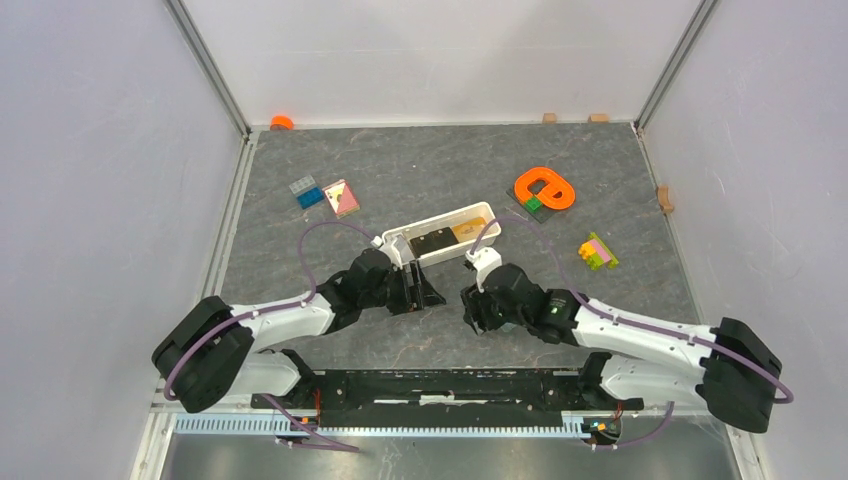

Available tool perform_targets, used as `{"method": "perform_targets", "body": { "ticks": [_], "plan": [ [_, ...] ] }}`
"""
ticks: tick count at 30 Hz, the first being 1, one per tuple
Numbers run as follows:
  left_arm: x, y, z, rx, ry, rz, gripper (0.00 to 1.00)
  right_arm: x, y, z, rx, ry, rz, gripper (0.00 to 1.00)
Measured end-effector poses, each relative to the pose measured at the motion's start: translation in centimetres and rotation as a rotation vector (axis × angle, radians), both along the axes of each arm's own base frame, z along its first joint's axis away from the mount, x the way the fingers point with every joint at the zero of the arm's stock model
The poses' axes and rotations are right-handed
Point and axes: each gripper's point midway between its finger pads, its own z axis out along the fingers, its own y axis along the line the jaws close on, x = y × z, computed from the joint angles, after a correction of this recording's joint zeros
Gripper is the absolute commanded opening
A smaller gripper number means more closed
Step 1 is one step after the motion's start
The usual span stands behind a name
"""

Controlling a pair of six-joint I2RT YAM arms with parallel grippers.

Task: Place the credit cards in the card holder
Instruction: Close the card holder at the center of the board.

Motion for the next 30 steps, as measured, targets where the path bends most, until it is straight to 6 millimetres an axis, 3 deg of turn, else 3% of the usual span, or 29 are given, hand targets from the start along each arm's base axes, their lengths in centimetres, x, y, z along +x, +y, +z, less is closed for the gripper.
{"method": "perform_targets", "body": {
  "ticks": [4, 8, 11, 14, 17, 21, 26, 30],
  "plan": [
    [0.1, -0.1, 0.2, -0.007, -0.006, -0.002, 0.75, 0.6, 1.5, 4.0, 0.076, -0.056, 0.036, 0.83],
    [0.1, -0.2, 0.3, -0.010, -0.009, -0.002, 0.75, 2.5, 1.2, 9.1, 0.097, -0.165, -0.015, 0.90],
    [0.3, -0.3, 0.6, -0.015, -0.015, -0.003, 0.74, 4.6, -0.5, 12.3, 0.078, -0.258, -0.105, 0.90],
    [0.4, -1.0, 1.3, -0.028, -0.029, -0.014, 0.73, 7.3, -3.8, 13.1, 0.030, -0.305, -0.222, 0.84],
    [0.5, -2.2, 2.2, -0.041, -0.049, -0.041, 0.73, 9.5, -7.6, 11.5, -0.042, -0.292, -0.328, 0.80],
    [0.0, -3.8, 2.8, -0.047, -0.059, -0.082, 0.73, 9.9, -11.2, 6.1, -0.146, -0.188, -0.373, 0.74],
    [-0.5, -5.9, 2.5, -0.046, -0.056, -0.129, 0.73, 7.0, -12.7, -0.9, -0.201, 0.000, -0.311, 0.72],
    [-0.8, -8.0, 2.1, -0.042, -0.052, -0.168, 0.73, 5.3, -11.6, -3.0, -0.146, 0.077, -0.232, 0.72]
  ]
}}
